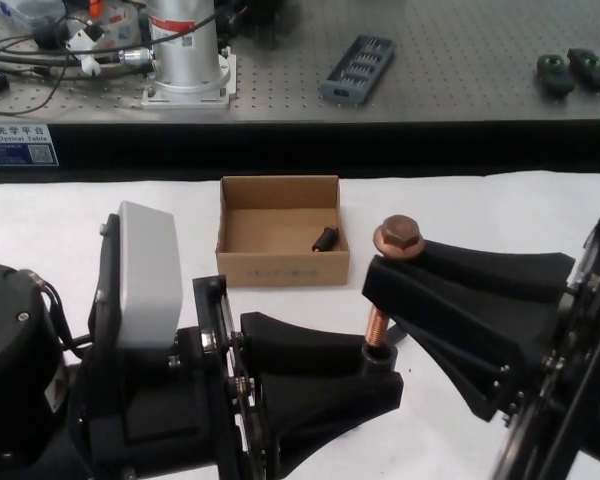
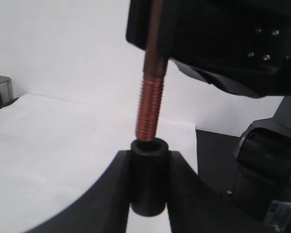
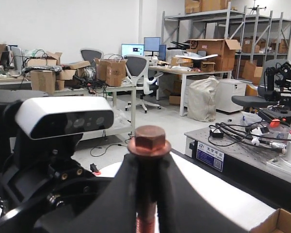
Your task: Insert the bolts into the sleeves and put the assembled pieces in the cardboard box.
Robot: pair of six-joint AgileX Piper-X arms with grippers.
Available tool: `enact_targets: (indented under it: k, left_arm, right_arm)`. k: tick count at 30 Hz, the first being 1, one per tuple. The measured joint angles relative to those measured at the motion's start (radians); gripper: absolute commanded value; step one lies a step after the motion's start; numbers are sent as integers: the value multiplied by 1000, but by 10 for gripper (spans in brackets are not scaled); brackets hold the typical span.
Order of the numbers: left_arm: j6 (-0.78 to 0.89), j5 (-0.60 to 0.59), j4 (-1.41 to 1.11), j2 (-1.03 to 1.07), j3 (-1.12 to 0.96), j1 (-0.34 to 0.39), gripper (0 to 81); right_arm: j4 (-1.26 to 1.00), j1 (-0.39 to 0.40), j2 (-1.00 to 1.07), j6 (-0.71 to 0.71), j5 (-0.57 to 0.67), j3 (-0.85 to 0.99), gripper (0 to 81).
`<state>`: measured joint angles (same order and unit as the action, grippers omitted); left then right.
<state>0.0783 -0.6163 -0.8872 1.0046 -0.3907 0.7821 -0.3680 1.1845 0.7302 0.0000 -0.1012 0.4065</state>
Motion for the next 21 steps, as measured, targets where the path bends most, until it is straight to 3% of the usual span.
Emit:
enact_targets:
  k: [21]
  left_arm:
    - [0, 0, 1, 0, 7, 2, 6]
  right_arm:
    - [94, 0, -37, 6, 0, 0, 38]
